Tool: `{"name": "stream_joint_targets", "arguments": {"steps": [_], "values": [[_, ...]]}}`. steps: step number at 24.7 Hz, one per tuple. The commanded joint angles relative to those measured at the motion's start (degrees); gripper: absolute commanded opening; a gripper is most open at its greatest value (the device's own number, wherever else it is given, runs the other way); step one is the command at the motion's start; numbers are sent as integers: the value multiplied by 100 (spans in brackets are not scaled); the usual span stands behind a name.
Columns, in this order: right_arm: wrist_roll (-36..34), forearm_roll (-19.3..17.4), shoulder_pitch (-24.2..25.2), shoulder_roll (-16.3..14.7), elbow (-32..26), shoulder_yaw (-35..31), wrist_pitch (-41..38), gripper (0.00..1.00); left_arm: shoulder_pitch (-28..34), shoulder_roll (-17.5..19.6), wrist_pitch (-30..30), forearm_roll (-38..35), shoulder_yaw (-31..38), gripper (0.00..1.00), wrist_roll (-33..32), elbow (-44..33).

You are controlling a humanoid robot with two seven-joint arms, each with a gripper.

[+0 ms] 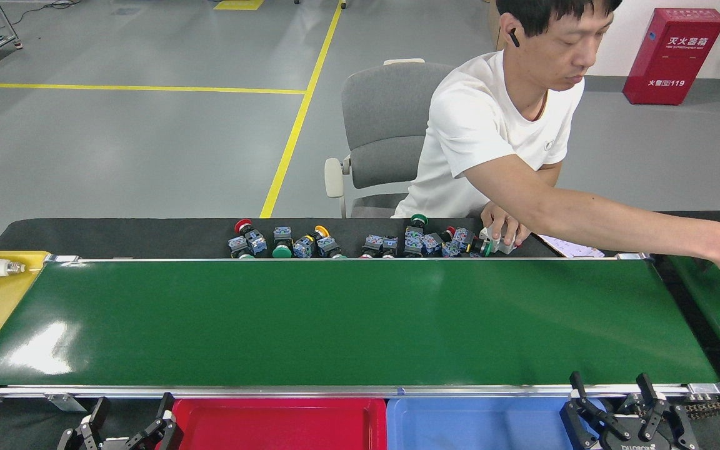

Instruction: Pick switch part from conveyor to tray

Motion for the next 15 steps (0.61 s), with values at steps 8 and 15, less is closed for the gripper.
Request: {"name": "stream_joint_targets", "arguments": {"steps": [8, 15], "values": [[-22, -143, 50, 17, -89, -414, -423, 100, 49, 78, -6, 19, 107, 100, 136, -80], [22, -169, 41, 26, -89, -440, -432, 100, 40, 51, -15, 28, 160, 100, 233, -80]]}}
